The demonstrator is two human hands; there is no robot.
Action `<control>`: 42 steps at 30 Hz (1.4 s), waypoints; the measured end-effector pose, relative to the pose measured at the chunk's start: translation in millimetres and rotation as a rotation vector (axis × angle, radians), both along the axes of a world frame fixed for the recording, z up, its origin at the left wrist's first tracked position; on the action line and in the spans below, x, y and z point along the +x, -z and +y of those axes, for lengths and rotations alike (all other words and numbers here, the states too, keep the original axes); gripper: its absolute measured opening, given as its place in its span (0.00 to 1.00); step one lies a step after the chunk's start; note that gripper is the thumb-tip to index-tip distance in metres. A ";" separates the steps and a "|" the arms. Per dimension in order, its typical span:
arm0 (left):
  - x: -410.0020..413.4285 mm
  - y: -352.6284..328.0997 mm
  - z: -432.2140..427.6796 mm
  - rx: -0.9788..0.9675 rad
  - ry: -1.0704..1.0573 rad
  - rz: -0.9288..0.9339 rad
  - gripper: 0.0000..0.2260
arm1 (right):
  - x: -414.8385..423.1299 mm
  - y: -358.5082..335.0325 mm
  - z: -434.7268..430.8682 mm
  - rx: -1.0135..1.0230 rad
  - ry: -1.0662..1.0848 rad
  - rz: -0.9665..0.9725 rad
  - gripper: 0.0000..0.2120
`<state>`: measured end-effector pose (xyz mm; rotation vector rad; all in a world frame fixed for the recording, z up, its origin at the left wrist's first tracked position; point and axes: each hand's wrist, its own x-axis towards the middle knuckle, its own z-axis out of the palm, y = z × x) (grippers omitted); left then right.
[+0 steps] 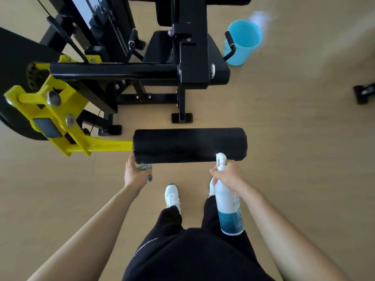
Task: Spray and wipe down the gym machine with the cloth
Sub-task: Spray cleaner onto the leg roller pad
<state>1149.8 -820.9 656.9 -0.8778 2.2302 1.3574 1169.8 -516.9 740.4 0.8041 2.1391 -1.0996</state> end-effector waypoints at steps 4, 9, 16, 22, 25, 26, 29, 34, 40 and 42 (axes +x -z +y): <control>17.4 6.9 -15.1 0.052 0.045 -0.104 0.38 | -7.6 -2.7 -28.7 -0.011 -0.060 -0.007 0.07; 25.5 6.2 -22.9 -0.062 0.108 -0.095 0.35 | -19.0 -6.7 -49.8 -0.097 -0.152 -0.017 0.07; -41.3 -6.3 -38.1 -0.025 0.087 -0.024 0.41 | -34.5 -6.2 -92.3 -0.080 -0.337 0.024 0.03; -29.7 -9.3 -13.7 -0.030 0.174 0.041 0.33 | -37.5 -4.1 -110.2 -0.078 -0.379 0.047 0.05; -16.2 -6.2 -18.3 -0.051 0.189 0.015 0.37 | -36.2 -1.7 -109.4 -0.035 -0.394 0.029 0.06; -11.9 -4.2 -20.8 -0.063 0.204 -0.002 0.37 | -35.3 -0.2 -107.2 -0.017 -0.392 0.023 0.07; 1.4 3.2 -26.1 -0.103 0.245 -0.054 0.38 | -31.0 6.5 -96.0 0.042 -0.358 0.004 0.08; -2.5 2.7 -27.4 -0.159 0.294 -0.087 0.36 | -22.5 10.7 -64.1 0.045 -0.194 0.002 0.04; -32.9 -3.6 -10.8 -0.138 0.176 0.055 0.37 | -6.8 23.0 -28.4 0.155 -0.085 -0.079 0.11; -37.1 -2.6 -4.3 -0.161 0.191 0.090 0.36 | -5.2 21.1 -18.6 0.159 -0.039 -0.080 0.11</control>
